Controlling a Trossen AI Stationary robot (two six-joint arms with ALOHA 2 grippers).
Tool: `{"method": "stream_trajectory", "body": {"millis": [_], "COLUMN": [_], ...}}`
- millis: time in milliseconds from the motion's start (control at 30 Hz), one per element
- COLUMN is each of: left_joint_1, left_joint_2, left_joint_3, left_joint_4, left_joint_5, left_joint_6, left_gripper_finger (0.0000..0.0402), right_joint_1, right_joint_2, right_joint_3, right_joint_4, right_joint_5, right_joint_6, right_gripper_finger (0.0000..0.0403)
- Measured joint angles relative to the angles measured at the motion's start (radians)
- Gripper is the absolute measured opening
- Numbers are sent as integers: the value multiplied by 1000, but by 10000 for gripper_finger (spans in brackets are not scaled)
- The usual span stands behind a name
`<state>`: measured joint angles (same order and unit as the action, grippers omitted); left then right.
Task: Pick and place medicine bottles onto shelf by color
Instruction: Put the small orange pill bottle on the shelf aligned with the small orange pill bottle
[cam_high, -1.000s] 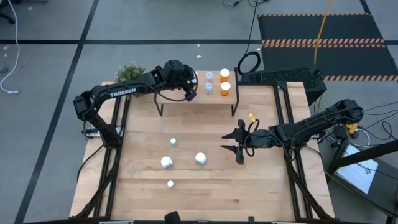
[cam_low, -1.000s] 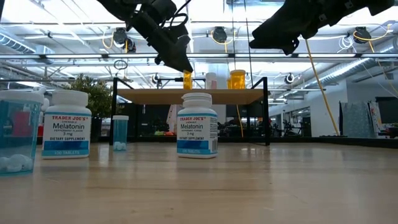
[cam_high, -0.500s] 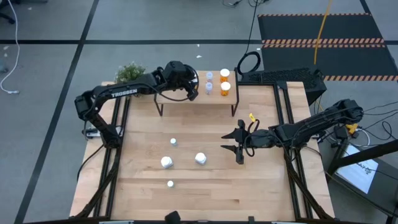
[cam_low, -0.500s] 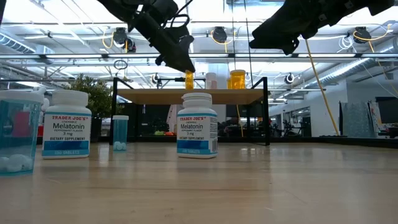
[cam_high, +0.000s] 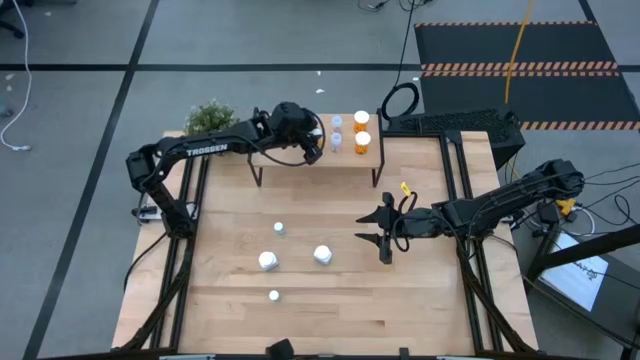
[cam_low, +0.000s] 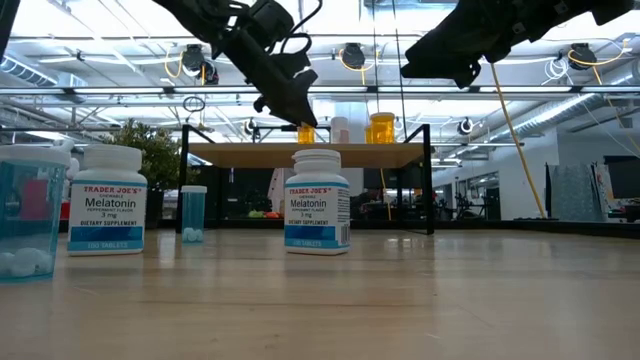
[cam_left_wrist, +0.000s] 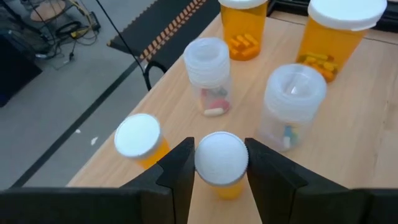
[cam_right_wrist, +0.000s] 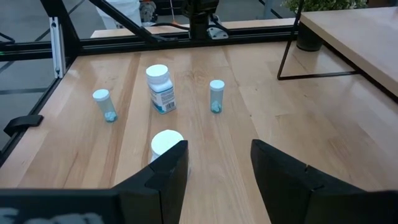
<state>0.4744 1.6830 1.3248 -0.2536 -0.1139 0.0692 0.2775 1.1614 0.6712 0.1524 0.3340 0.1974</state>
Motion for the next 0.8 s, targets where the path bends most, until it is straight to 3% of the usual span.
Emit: {"method": "stream_trajectory", "body": {"millis": [800], "left_joint_1": [-5], "left_joint_2": [-30], "left_joint_3": [-3], "left_joint_4": [-56], "left_joint_5": [-18], "left_joint_6": [5], "left_gripper_finger": [136], "right_joint_1": [0], "right_joint_2": [0], "right_joint_3": [0], "right_joint_4": [0], "right_joint_5": [0], "right_joint_6": [-2], "right_gripper_finger": [169]}}
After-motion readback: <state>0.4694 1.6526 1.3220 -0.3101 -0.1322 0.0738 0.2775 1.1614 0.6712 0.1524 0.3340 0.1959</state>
